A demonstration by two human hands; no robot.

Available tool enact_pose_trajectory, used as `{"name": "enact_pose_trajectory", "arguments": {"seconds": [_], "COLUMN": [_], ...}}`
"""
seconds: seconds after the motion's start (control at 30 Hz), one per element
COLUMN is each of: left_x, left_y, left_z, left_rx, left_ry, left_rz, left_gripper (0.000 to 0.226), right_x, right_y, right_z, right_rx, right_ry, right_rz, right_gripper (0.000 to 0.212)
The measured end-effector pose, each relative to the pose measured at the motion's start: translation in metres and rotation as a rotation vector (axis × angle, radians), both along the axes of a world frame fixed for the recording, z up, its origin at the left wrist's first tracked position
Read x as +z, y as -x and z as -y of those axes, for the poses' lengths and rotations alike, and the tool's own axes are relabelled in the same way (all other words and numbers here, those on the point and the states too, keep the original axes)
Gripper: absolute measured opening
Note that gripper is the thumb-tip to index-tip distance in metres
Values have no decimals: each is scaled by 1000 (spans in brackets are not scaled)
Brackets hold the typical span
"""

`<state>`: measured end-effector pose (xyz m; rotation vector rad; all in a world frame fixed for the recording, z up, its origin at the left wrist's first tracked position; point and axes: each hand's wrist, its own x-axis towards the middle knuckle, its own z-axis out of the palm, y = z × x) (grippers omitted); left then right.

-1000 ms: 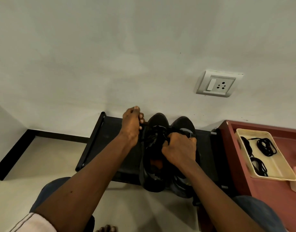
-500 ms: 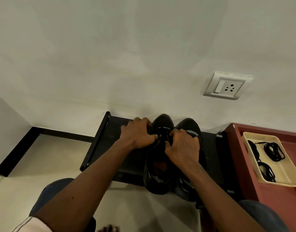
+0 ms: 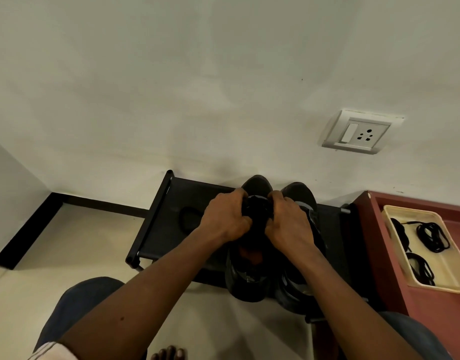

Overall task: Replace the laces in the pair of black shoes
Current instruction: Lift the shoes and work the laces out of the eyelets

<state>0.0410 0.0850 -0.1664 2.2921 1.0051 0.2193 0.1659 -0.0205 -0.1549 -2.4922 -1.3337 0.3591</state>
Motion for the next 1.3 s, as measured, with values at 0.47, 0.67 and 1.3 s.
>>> {"name": "enact_pose_trajectory", "arguments": {"seconds": [0.47, 0.67, 1.3], "left_x": [2, 1, -1], "left_y": [0, -4, -1], "left_z": [0, 2, -6], "left_rx": [-3, -6, -2], "left_ry": [-8, -21, 95], "left_rz": [19, -29, -130], "left_gripper": [36, 44, 63], "right_x": [-3, -3, -1], "right_y": [13, 11, -26], "right_z": [-8, -16, -17], "right_rx": [148, 103, -182], "right_ry": [4, -35, -234], "right_rz": [294, 270, -539], "right_gripper": [38, 21, 38]}}
